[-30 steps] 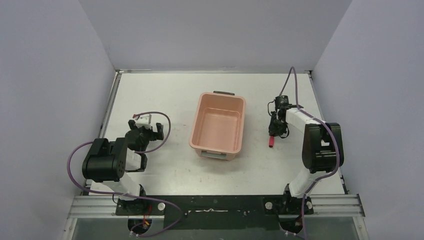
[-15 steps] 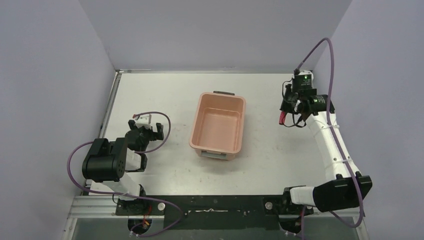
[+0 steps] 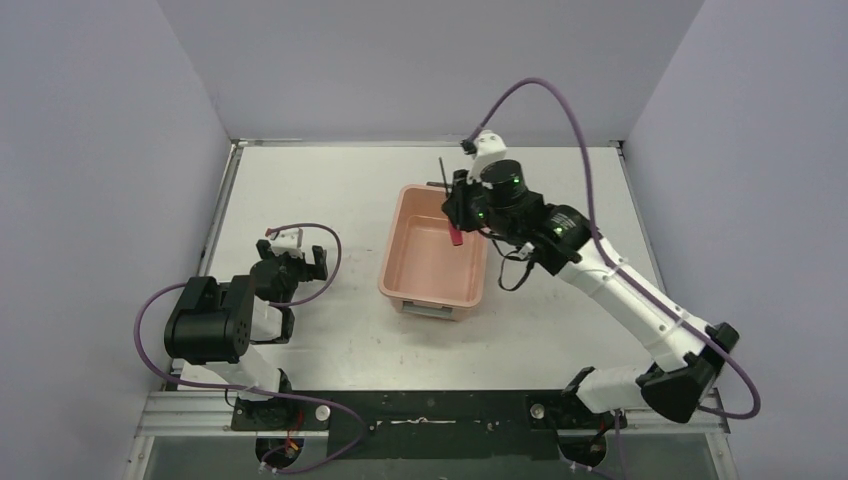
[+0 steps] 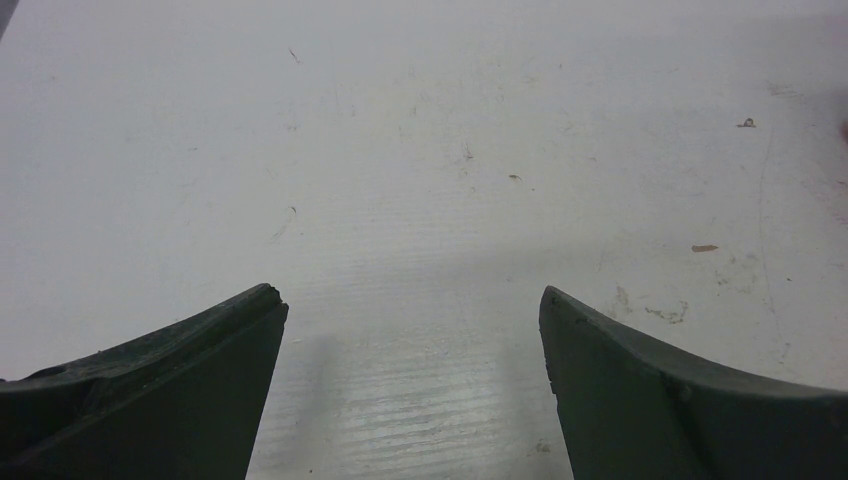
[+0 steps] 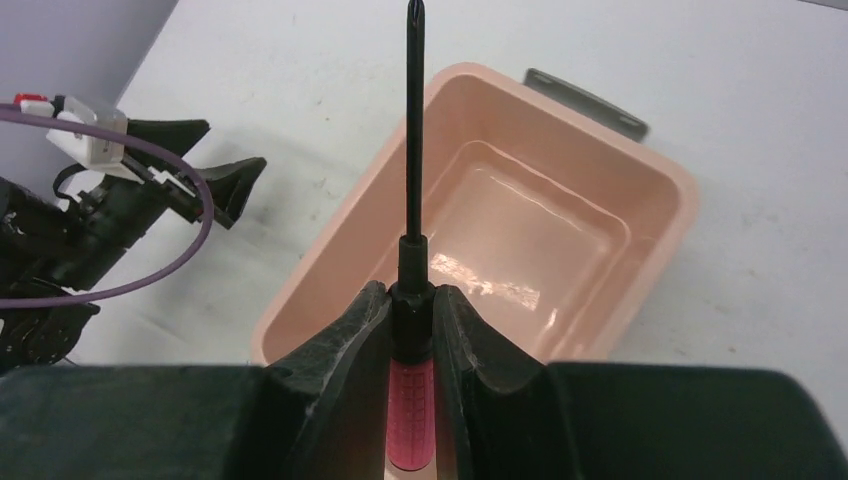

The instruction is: Put the screwdriver in the bin

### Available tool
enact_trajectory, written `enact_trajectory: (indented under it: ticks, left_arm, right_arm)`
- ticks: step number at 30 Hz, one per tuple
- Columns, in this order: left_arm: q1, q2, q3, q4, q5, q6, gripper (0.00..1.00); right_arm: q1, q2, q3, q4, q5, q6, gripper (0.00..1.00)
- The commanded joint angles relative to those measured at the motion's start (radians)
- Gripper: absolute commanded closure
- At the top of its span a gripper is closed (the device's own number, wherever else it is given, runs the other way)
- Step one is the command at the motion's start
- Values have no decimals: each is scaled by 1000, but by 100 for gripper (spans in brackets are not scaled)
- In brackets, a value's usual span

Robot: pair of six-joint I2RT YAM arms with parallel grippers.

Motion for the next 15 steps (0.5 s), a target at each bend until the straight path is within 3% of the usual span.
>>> enact_trajectory:
  ticks: [1, 15]
  left_arm:
    - [-2, -12, 14, 48, -4, 4, 3]
    - [-2, -12, 14, 49, -4, 4, 3]
  right_arm:
    - [65, 156, 8, 124, 51, -31, 100]
    - [45, 562, -66, 120, 27, 94, 100]
